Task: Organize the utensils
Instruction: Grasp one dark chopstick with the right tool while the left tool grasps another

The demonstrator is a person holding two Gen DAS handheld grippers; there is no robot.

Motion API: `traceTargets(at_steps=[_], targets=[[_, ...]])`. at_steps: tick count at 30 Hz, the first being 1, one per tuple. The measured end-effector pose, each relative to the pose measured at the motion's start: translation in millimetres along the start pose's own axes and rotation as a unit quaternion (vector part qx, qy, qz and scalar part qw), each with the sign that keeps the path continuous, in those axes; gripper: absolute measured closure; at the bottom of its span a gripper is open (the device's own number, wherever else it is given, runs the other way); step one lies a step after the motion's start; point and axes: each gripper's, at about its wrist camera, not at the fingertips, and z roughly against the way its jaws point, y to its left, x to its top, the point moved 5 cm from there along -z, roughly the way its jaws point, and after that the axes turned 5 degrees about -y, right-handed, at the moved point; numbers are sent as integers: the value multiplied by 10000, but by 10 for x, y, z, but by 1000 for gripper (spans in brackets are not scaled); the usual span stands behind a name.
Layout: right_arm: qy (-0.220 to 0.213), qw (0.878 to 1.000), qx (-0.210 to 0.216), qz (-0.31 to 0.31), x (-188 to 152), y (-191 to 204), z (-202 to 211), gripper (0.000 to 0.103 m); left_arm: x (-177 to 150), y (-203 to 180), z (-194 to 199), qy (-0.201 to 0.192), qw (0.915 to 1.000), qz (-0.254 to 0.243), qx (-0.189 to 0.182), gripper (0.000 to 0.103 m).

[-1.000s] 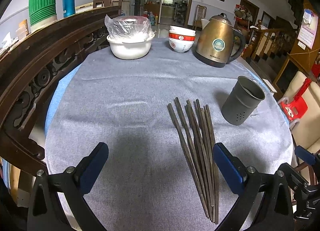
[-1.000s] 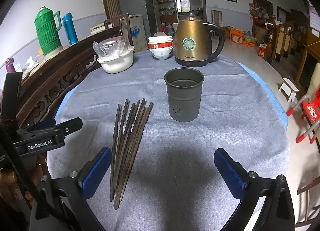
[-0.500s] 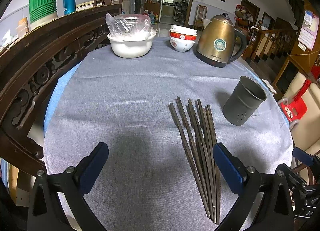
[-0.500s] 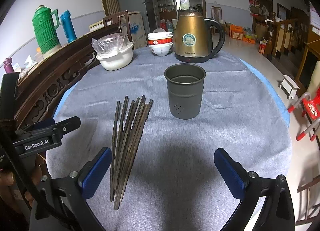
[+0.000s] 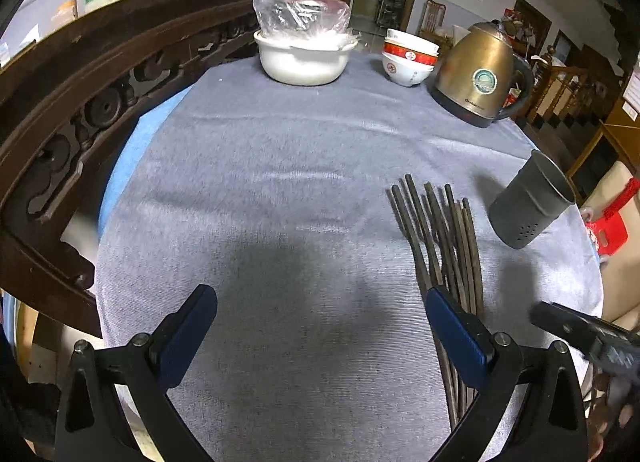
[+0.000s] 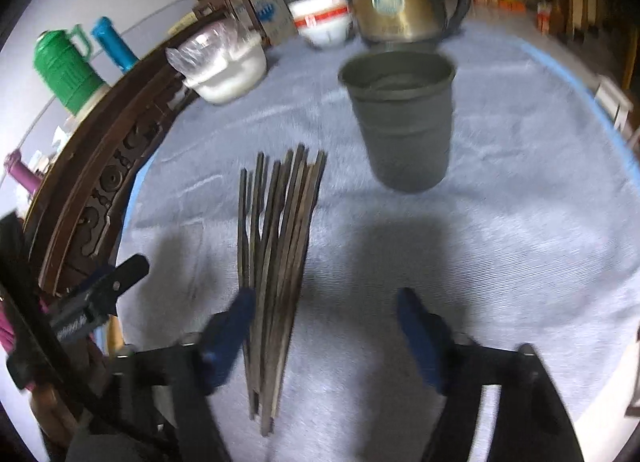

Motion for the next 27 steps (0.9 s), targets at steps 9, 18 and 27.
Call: traceTargets(at_steps=[9, 18, 27], targets=[[635, 9959, 160, -624, 154, 13, -562, 65, -23, 22, -155, 203, 9997, 23, -108, 0], [818, 9948, -70, -604, 181, 22, -698, 83, -66, -56, -283, 370, 9990, -46, -230, 0], [624, 9936, 155, -933, 245, -115, -582, 83, -80, -148, -346, 448, 9985, -195, -267, 0]])
